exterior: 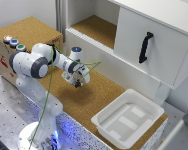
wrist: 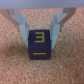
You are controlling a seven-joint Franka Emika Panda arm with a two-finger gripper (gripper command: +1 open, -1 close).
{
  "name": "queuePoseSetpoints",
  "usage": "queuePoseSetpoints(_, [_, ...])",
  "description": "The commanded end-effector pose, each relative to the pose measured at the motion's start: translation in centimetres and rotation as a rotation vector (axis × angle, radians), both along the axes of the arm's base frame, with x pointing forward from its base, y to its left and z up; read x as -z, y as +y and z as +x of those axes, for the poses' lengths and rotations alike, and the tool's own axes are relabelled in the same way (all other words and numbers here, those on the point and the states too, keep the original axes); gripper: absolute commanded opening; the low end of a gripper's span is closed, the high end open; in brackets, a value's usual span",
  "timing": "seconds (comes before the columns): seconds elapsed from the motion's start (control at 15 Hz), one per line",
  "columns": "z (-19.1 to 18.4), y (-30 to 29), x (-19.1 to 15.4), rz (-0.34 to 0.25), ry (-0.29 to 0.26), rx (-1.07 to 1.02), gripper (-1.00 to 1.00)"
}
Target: Slide the door to the left, then let it go
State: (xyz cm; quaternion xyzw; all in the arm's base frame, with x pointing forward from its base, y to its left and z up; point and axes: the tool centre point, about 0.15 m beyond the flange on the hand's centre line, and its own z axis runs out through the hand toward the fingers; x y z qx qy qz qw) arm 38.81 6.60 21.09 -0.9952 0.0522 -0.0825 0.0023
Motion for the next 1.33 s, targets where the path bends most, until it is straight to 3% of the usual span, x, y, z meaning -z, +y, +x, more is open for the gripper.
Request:
queuePoseSetpoints(0.0, [-0.3, 1.6, -3.7, -0.020, 0.040, -0.017, -1.00])
queuePoseSetpoints(0.2, [-0.3, 3.0, -3.6, -0.063, 0.085, -0.201, -1.00])
queuePoseSetpoints(0.33, [-0.2, 3.1, -2.4, -0.129, 0.104, -0.363, -1.00])
queuePoseSetpoints(0.53, [-0.1, 1.4, -1.5, -0.111, 0.073, -0.760, -1.00])
queuePoseSetpoints(0.67, [-0.7, 0.5, -1.8, -0.060, 0.027, -0.976, -1.00])
queuePoseSetpoints(0.73, [-0.8, 0.5, -1.7, -0.018, 0.023, -1.085, -1.00])
queuePoseSetpoints(0.8, [-1.1, 1.0, -1.5, 0.017, 0.054, -1.240, -1.00])
queuePoseSetpoints(0.87, [-1.5, 1.7, -1.4, 0.000, 0.070, -1.369, -1.00])
queuePoseSetpoints(1.2, [0.2, 4.6, -1.6, -0.105, 0.023, -1.641, -1.00])
queuePoseSetpoints(1.27, [1.4, 5.1, -2.2, -0.067, 0.033, -1.666, -1.00])
